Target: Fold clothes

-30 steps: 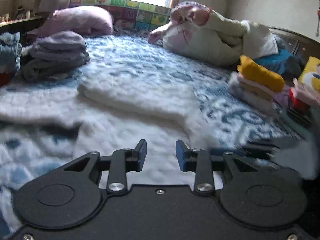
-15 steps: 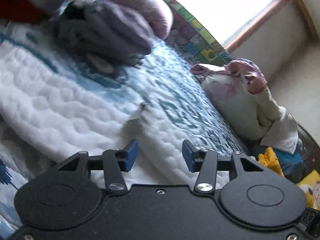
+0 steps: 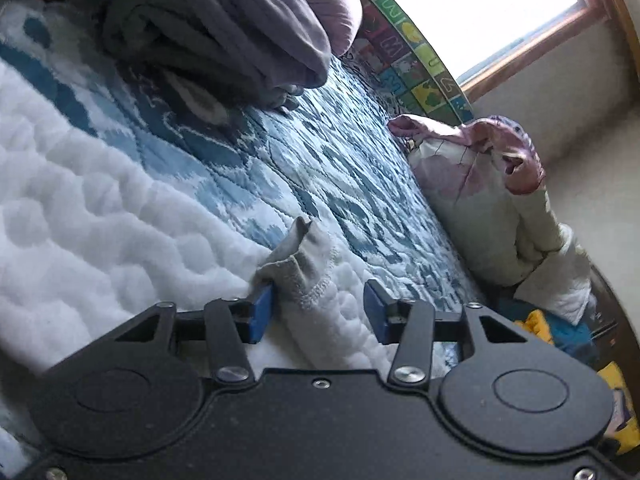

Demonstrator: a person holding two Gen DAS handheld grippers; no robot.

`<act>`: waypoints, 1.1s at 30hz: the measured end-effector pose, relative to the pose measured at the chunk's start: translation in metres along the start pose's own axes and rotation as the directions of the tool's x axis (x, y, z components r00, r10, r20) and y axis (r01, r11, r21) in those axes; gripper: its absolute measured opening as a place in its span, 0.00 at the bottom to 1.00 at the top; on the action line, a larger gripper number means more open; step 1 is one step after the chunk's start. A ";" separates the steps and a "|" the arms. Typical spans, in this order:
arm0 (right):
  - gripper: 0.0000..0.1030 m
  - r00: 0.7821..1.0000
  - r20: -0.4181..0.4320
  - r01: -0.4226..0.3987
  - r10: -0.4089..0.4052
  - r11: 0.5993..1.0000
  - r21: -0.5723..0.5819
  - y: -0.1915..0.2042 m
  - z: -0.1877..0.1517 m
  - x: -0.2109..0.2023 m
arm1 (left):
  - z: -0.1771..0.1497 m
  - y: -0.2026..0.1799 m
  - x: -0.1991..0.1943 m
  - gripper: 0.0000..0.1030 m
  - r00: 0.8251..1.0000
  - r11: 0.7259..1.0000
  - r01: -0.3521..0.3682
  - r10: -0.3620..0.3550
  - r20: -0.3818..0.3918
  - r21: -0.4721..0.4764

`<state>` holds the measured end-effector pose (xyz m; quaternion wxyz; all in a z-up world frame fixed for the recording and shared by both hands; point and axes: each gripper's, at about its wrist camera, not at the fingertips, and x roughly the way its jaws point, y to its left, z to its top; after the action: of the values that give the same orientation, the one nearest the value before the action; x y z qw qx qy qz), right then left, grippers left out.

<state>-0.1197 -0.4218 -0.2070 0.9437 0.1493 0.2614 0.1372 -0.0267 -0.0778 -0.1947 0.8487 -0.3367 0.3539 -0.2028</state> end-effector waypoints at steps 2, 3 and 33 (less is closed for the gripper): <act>0.23 1.000 -0.012 0.009 -0.009 1.000 0.009 -0.002 0.001 0.009 | -0.001 -0.001 0.000 0.23 1.000 1.000 -0.008 0.008 0.000 0.024; 0.22 0.999 -0.043 0.023 -0.022 1.000 0.013 -0.004 0.001 0.016 | -0.002 -0.001 0.000 0.19 1.000 0.999 -0.008 0.008 -0.002 0.033; 0.53 0.950 0.123 -0.296 0.288 0.695 0.655 -0.076 -0.018 -0.023 | -0.157 -0.100 -0.074 0.12 0.902 0.206 0.424 -0.177 -0.393 0.882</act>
<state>-0.1340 -0.4957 -0.2384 0.7952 0.5162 0.2609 0.1818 -0.2027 -0.1713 -0.1706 0.7787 0.2013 0.1728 -0.5686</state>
